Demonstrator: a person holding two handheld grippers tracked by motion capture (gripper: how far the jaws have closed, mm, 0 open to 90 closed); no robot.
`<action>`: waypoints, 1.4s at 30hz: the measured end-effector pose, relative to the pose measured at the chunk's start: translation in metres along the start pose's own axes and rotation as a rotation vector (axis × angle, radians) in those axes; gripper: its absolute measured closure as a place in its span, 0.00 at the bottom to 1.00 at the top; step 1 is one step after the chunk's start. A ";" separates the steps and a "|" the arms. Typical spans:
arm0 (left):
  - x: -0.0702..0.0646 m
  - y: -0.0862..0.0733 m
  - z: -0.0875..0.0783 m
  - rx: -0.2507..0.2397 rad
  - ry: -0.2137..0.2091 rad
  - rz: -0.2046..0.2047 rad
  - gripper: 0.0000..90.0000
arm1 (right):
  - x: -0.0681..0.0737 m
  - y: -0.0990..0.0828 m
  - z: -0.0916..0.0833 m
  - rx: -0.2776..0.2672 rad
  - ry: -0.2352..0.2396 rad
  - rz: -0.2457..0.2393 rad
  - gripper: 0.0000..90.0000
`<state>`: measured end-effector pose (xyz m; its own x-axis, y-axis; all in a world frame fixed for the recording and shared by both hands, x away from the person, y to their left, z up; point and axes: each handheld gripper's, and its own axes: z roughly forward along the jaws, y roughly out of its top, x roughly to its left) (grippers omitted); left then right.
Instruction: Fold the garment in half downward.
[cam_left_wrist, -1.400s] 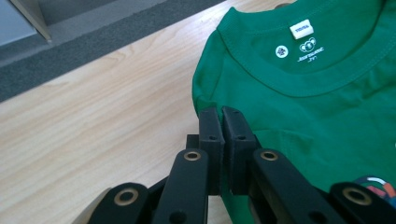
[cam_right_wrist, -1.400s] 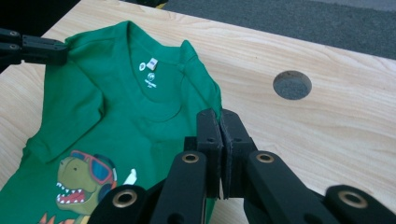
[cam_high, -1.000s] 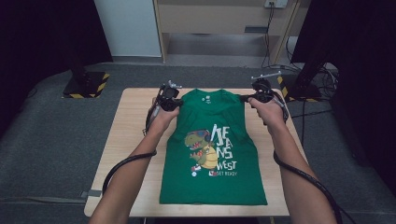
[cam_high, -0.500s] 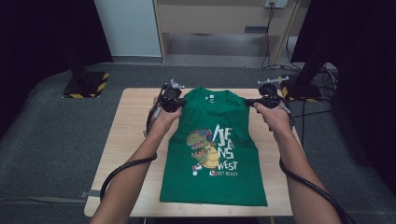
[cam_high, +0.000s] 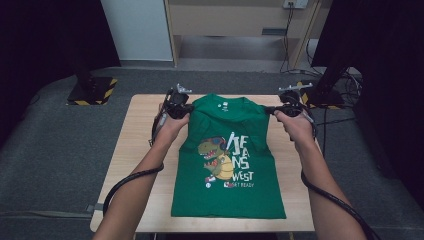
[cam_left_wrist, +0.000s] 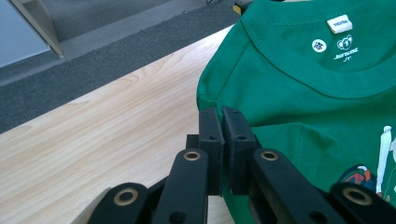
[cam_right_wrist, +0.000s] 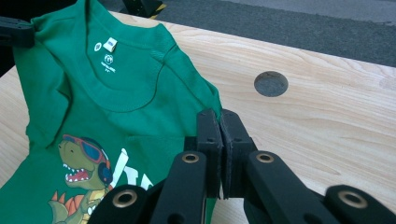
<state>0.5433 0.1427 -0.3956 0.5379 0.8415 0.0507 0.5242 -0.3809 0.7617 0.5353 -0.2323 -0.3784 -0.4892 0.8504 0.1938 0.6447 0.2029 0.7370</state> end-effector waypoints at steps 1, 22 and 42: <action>0.001 0.000 0.000 -0.002 -0.001 -0.002 0.97 | 0.000 0.001 0.000 -0.001 -0.001 -0.002 0.98; -0.002 -0.019 -0.026 -0.058 -0.026 -0.044 0.97 | 0.023 0.002 -0.009 -0.012 0.007 -0.036 0.98; -0.027 -0.057 -0.059 -0.094 -0.060 -0.073 0.97 | 0.031 -0.032 -0.037 -0.054 0.054 -0.048 0.98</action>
<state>0.4599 0.1641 -0.4024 0.5403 0.8403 -0.0433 0.5005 -0.2796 0.8194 0.4778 -0.2307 -0.3725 -0.5507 0.8124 0.1916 0.5880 0.2147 0.7799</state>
